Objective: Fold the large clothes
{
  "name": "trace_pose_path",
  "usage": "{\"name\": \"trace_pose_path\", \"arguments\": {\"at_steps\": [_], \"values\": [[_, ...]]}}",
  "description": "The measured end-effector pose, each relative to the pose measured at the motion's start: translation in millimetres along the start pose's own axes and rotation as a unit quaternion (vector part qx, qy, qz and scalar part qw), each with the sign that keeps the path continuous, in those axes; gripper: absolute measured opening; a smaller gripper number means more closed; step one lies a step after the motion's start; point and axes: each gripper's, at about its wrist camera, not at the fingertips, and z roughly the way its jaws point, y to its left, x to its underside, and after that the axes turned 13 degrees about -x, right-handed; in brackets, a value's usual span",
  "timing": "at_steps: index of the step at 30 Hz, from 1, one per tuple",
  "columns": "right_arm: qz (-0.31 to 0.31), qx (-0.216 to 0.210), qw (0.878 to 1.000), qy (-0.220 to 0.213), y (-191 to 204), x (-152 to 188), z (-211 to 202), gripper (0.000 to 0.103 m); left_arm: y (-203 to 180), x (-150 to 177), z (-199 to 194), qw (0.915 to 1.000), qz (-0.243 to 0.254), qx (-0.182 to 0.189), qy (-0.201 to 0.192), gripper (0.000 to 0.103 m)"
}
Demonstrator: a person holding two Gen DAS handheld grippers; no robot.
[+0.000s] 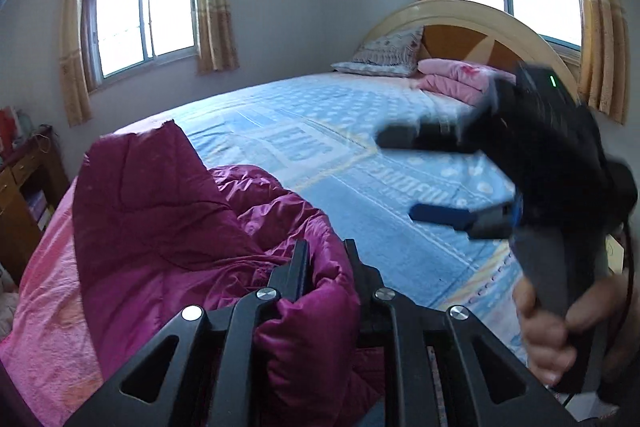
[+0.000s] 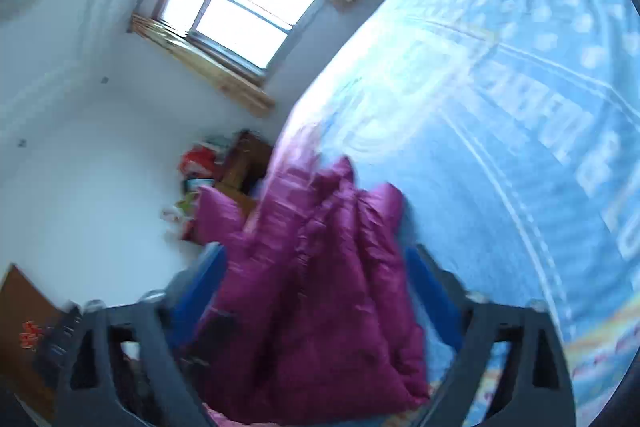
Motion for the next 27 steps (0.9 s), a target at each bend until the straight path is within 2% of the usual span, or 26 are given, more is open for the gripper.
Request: {"name": "trace_pose_path", "arguments": {"at_steps": [2,8,10,13,16,17,18,19,20,24,27], "values": [[0.004,-0.027,0.999,0.019,3,-13,18,0.103,-7,5,5,0.9999,0.005,0.008,0.008,0.016],[-0.027,0.000,0.992,0.123,6,-40,79,0.103,-23,21,21,0.9991,0.026,0.021,0.025,0.016],[-0.041,-0.012,0.988,0.150,8,-42,84,0.103,-25,28,25,0.9987,0.033,0.023,0.030,0.016],[-0.073,-0.035,0.978,0.192,20,-48,114,0.103,-26,33,31,0.9985,0.030,0.027,0.037,0.016],[-0.119,-0.016,0.962,0.244,27,-34,142,0.102,-22,30,33,0.9984,0.031,0.031,0.035,0.016],[-0.141,-0.006,0.954,0.263,30,-29,154,0.087,-20,28,35,0.9984,0.031,0.032,0.035,0.016],[-0.158,-0.004,0.948,0.276,31,-24,160,0.052,-19,29,34,0.9984,0.031,0.034,0.035,0.016],[-0.168,-0.004,0.942,0.292,30,-21,167,0.034,-18,26,35,0.9983,0.030,0.036,0.034,0.016],[-0.164,-0.011,0.937,0.307,29,-19,173,0.022,-17,25,35,0.9983,0.029,0.038,0.033,0.016],[-0.201,-0.008,0.938,0.283,39,-24,154,0.016,-15,19,31,0.9978,0.019,0.057,0.026,0.016],[-0.196,-0.005,0.946,0.258,34,-36,139,0.015,-21,15,30,0.9969,0.019,0.072,0.024,0.016]]}}
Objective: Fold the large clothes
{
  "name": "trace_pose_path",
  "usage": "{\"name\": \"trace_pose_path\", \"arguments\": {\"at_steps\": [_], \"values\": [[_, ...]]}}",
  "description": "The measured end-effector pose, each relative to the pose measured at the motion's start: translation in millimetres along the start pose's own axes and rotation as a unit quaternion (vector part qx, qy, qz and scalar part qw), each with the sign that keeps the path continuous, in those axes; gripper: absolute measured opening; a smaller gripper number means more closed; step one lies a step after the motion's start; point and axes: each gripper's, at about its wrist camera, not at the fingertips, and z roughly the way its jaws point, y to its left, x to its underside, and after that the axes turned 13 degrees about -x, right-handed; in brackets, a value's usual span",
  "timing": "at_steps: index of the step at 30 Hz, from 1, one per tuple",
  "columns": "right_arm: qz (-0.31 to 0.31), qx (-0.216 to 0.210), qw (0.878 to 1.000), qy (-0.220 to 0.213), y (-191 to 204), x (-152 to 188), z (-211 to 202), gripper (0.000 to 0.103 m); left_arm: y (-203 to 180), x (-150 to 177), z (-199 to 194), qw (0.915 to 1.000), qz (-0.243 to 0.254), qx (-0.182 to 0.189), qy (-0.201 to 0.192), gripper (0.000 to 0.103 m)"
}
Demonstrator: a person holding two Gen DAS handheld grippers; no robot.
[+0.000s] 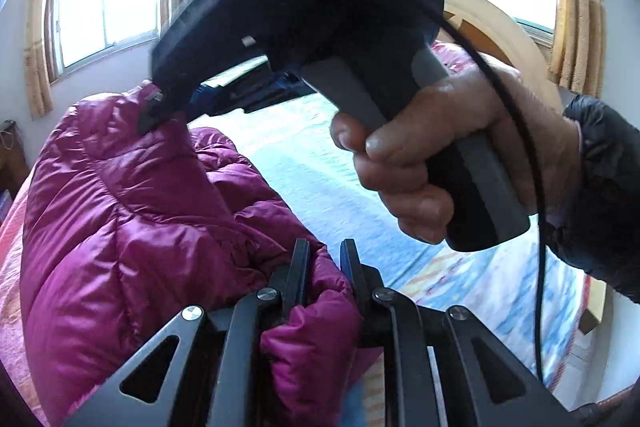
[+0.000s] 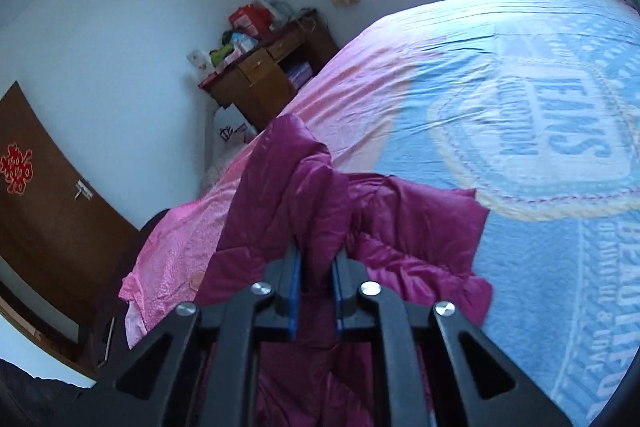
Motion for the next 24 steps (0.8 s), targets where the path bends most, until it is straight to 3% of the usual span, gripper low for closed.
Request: {"name": "trace_pose_path", "arguments": {"at_steps": [5,8,12,16,18,19,20,21,22,23,24], "values": [[0.052,0.053,0.997,0.013,-42,16,0,0.015,-15,0,15,0.9996,0.017,-0.007,0.022,0.015],[0.075,0.058,0.995,0.017,-63,32,7,0.012,-18,-2,14,0.9991,0.026,-0.017,0.029,0.015],[0.054,0.070,0.996,0.011,-66,45,19,0.012,-16,-10,1,0.9982,0.031,-0.034,0.038,0.016],[0.035,0.090,0.995,0.008,-55,48,21,0.012,1,-18,-19,0.9972,-0.015,-0.025,0.068,0.018],[0.027,0.098,0.995,0.005,-51,48,18,0.012,25,-24,-35,0.9954,-0.059,-0.001,0.075,0.023],[0.024,0.103,0.994,0.003,-49,49,17,0.012,32,-26,-42,0.9944,-0.077,0.004,0.072,0.035],[0.023,0.104,0.994,0.001,-48,50,18,0.012,46,-29,-53,0.9930,-0.101,-0.002,0.061,0.055],[0.021,0.106,0.994,0.000,-48,51,18,0.013,55,-32,-60,0.9918,-0.118,-0.011,0.049,0.066],[0.021,0.106,0.994,-0.001,-47,51,18,0.013,70,-36,-70,0.9892,-0.141,-0.027,0.030,0.085],[0.022,0.106,0.994,-0.002,-48,52,17,0.013,84,-39,-79,0.9858,-0.162,-0.043,0.012,0.092],[0.022,0.106,0.994,-0.003,-49,52,17,0.013,99,-44,-84,0.9802,-0.185,-0.069,-0.005,0.093]]}}
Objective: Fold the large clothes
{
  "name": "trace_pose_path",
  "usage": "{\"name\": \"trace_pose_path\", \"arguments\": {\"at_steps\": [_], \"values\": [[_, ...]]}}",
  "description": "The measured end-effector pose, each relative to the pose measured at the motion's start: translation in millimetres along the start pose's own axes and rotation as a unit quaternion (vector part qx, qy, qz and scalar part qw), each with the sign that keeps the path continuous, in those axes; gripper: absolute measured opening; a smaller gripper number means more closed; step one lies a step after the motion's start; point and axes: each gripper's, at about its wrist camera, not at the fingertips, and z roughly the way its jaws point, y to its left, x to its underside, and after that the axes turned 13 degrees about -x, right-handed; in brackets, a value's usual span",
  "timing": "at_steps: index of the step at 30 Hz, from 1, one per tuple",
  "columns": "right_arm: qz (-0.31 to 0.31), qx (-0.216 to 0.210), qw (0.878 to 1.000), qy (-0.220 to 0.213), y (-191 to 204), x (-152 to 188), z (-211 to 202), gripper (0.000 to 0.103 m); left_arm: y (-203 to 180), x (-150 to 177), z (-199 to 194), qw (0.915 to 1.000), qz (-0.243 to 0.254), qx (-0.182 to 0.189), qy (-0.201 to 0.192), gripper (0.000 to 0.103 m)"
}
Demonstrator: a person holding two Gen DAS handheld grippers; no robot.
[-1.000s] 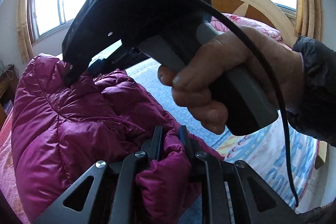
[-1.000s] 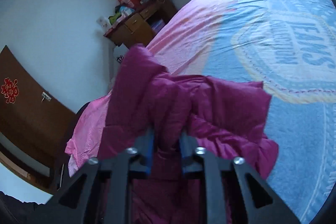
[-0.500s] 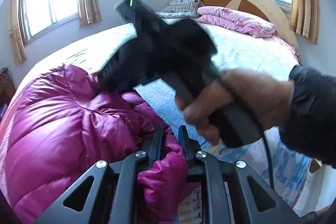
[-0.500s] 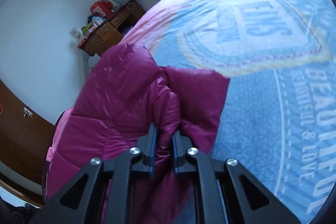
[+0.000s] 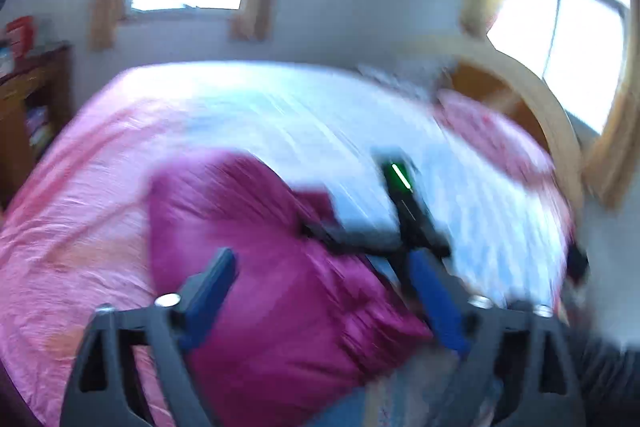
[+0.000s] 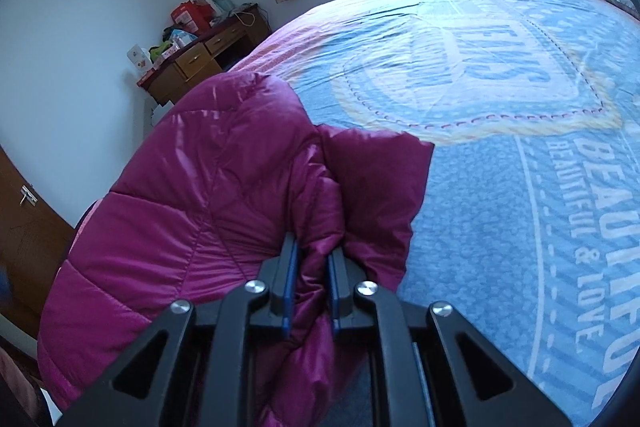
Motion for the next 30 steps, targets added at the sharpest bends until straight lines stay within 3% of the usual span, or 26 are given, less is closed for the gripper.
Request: {"name": "trace_pose_path", "arguments": {"at_steps": [4,6,9,12,17,19,22,23,26,28,30], "values": [[-0.003,0.004,1.000,-0.001,1,0,0,0.013,16,-28,35,0.9949,-0.017,-0.100,0.001,0.093],[-0.005,0.009,1.000,-0.006,4,0,-3,0.014,16,-31,70,0.9861,-0.002,-0.165,0.016,0.093],[0.008,0.021,0.999,-0.022,11,6,-13,0.020,20,-18,112,0.9746,0.010,-0.217,0.054,0.093],[0.039,0.024,0.998,-0.034,16,21,-29,0.023,14,7,149,0.9725,0.024,-0.205,0.108,0.093],[0.053,0.049,0.997,-0.041,29,46,-56,0.029,-10,23,151,0.9693,0.073,-0.222,0.076,0.096],[0.056,0.078,0.995,-0.039,33,53,-64,0.043,-14,26,154,0.9669,0.088,-0.227,0.075,0.097],[0.055,0.117,0.990,-0.061,47,52,-90,0.046,-14,24,163,0.9649,0.092,-0.233,0.079,0.097],[0.037,0.103,0.990,-0.085,61,49,-105,0.045,-12,21,166,0.9653,0.090,-0.231,0.082,0.098],[-0.003,0.085,0.992,-0.096,93,43,-120,0.045,-8,17,171,0.9653,0.088,-0.228,0.092,0.098],[-0.010,0.055,0.996,-0.064,109,52,-111,0.044,-10,19,171,0.9646,0.091,-0.229,0.094,0.098],[-0.004,0.054,0.998,-0.037,111,66,-99,0.044,-11,19,173,0.9641,0.093,-0.229,0.096,0.098]]}}
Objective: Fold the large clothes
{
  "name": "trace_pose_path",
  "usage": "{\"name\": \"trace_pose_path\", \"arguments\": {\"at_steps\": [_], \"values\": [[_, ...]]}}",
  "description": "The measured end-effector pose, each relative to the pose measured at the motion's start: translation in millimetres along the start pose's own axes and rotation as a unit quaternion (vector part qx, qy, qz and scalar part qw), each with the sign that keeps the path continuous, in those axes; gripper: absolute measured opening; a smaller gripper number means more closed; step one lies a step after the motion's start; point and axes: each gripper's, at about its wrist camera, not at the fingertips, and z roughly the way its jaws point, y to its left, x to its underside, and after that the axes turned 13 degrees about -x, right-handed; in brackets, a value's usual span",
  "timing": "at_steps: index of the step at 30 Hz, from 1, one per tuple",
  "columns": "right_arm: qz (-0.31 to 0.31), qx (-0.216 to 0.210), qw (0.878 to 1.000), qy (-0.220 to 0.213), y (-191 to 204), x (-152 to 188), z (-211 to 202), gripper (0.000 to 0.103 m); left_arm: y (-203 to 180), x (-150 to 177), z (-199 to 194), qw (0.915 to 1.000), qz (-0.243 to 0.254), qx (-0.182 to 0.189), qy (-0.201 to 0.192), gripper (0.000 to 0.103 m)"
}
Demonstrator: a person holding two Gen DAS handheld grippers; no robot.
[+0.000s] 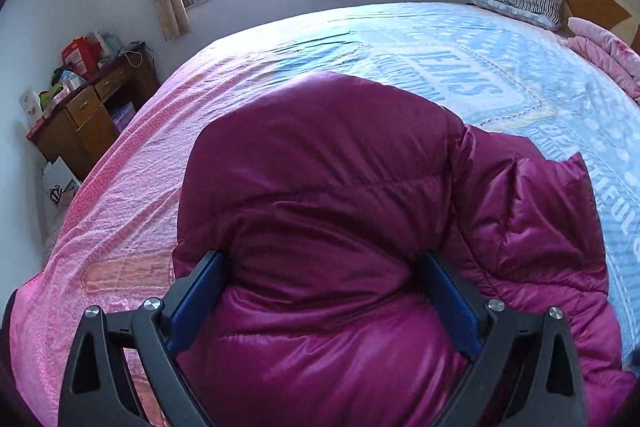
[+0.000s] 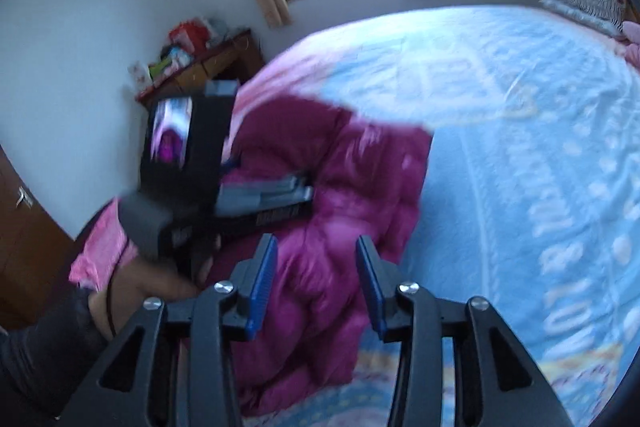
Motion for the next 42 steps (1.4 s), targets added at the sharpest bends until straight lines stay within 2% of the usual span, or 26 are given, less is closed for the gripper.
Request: {"name": "trace_pose_path", "arguments": {"at_steps": [3,6,9,12,16,21,23,26,29,32,35,42], "values": [[0.031,0.012,0.999,0.024,-12,27,19,0.043,-2,1,1,1.0000,0.006,0.002,0.002,0.099],[0.086,-0.006,0.996,0.008,-37,43,26,0.042,-6,1,2,0.9999,0.014,0.000,0.003,0.099],[0.090,-0.006,0.996,-0.005,-41,47,27,0.041,-9,-1,8,0.9997,0.021,0.003,0.009,0.101],[0.077,0.017,0.997,0.003,-33,45,28,0.042,-10,-3,14,0.9995,0.022,0.009,0.019,0.102],[0.066,0.025,0.997,0.029,-18,28,20,0.044,-8,-1,13,0.9997,0.018,0.008,0.016,0.102],[-0.010,0.061,0.998,-0.028,1,-34,-7,0.042,-9,-1,12,0.9997,0.017,0.006,0.015,0.102],[-0.020,0.065,0.997,-0.035,-1,-57,4,0.042,-8,0,11,0.9998,0.016,0.005,0.014,0.102],[-0.008,0.063,0.998,-0.003,-15,-81,47,0.030,-8,0,11,0.9998,0.015,0.002,0.013,0.102],[0.009,0.102,0.994,0.029,-37,-82,85,0.028,-7,0,12,0.9998,0.012,0.000,0.014,0.102],[0.046,0.091,0.994,0.039,-63,-70,94,0.028,-9,-2,13,0.9998,0.011,-0.008,0.016,0.102],[0.060,0.081,0.995,0.013,-67,-60,94,0.030,-12,-2,14,0.9997,0.012,-0.018,0.014,0.102],[0.069,0.083,0.994,0.012,-65,-60,96,0.030,-16,-2,17,0.9994,0.010,-0.030,0.012,0.102]]}}
